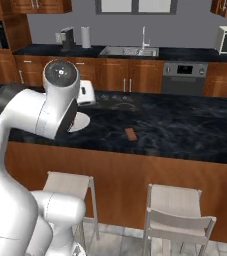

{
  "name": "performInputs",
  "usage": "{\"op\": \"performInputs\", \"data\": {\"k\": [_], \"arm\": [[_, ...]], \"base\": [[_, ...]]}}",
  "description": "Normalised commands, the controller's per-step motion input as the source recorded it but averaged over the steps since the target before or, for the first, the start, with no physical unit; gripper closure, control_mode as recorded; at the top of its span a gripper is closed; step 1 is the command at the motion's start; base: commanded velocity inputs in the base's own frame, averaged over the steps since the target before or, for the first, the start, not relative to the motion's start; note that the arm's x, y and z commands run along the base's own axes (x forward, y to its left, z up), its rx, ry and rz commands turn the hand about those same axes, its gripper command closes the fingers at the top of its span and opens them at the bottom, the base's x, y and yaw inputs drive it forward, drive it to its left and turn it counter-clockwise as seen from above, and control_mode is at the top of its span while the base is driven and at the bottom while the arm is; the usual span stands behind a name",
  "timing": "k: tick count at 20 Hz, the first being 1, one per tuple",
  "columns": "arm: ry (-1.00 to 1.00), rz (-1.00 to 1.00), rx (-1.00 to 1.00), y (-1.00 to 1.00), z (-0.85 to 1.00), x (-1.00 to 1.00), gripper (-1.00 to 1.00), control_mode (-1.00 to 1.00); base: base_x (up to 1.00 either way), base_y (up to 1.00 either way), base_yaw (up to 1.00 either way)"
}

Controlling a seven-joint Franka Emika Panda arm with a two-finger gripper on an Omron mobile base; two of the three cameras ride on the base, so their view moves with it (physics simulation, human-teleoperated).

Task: Take the cinnamon bottle from the cabinet and place it on the dining table, next to the plate with the cupcake. Then take the chocolate from the dining counter and place it on the cupcake plate.

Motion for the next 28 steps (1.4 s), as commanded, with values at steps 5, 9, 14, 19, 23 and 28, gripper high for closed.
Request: {"op": "performInputs", "data": {"k": [5,9,14,19,23,28], "arm": [[-0.09,0.05,0.04,-0.1,-0.3,1.0,1.0,-1.0],[-0.1,0.0,0.01,0.0,-0.4,0.97,1.0,-1.0],[-0.02,0.0,0.0,0.0,-0.7,0.8,1.0,-1.0],[-0.03,0.02,0.0,0.06,-0.57,0.77,1.0,-1.0],[0.02,0.07,0.01,0.0,-0.24,0.74,1.0,-1.0],[0.02,0.03,0.01,0.04,-0.42,0.55,1.0,-1.0]], "base": [[0.0,0.0,0.0],[0.0,0.0,0.0],[0.0,0.0,0.0],[0.0,0.0,0.0],[0.0,0.0,0.0],[0.0,0.0,0.0]]}}
